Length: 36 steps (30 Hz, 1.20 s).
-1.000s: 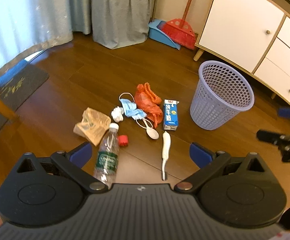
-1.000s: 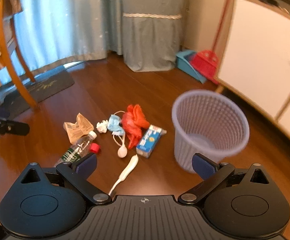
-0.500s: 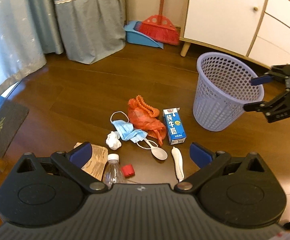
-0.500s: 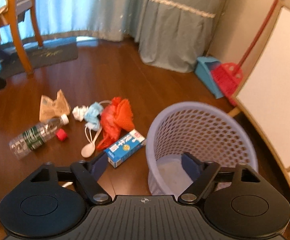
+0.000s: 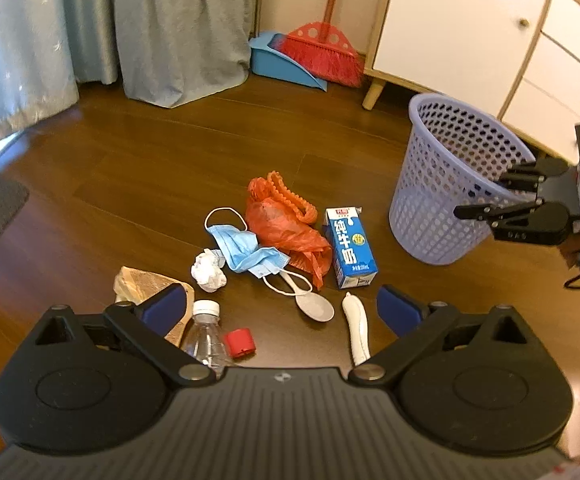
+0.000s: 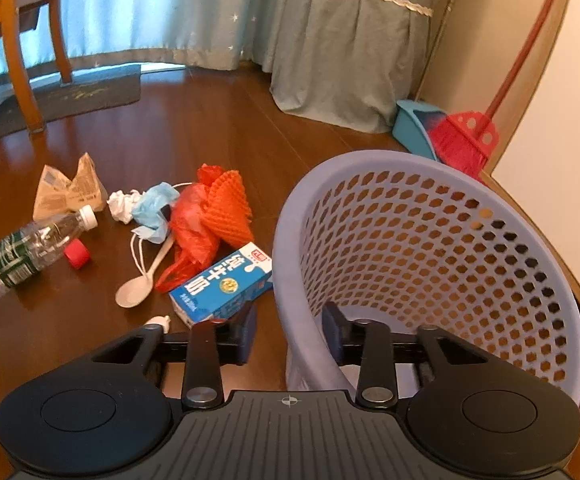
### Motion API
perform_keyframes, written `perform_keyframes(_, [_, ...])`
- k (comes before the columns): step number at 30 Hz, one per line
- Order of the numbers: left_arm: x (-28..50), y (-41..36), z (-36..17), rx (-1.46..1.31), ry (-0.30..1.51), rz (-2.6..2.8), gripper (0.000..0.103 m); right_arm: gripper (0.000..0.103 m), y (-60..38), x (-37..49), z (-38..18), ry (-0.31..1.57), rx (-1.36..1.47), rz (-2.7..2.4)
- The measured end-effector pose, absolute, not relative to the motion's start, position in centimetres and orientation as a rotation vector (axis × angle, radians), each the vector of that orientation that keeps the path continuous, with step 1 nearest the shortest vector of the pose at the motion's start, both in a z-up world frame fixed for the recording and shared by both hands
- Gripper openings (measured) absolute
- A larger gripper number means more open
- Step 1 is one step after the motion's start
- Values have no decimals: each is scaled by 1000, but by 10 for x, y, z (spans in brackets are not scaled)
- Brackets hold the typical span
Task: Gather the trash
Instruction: 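Grasp the lavender wastebasket rim with the right gripper and lift it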
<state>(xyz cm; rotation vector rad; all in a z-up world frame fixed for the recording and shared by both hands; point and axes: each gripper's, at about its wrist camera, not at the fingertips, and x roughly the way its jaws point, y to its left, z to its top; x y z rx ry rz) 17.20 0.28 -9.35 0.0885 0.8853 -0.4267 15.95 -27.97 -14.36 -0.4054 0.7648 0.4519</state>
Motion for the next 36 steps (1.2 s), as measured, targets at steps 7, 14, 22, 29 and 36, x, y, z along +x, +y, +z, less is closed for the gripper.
perform_keyframes(7, [165, 16, -110, -15, 815, -411, 97, 10, -275, 164, -149, 727, -446, 460])
perform_keyframes(14, [168, 29, -123, -91, 819, -372, 93, 3, -273, 167, -150, 709, -454, 470])
perform_keyframes(22, [163, 37, -144, -66, 816, -355, 92, 5, -229, 142, -174, 615, -851, 390])
perform_keyframes(29, [144, 47, -172, -5, 861, -348, 92, 5, -201, 114, -202, 557, -987, 428])
perform_keyframes(36, [136, 64, -184, 1, 882, -310, 92, 0, -184, 108, -224, 572, -879, 445])
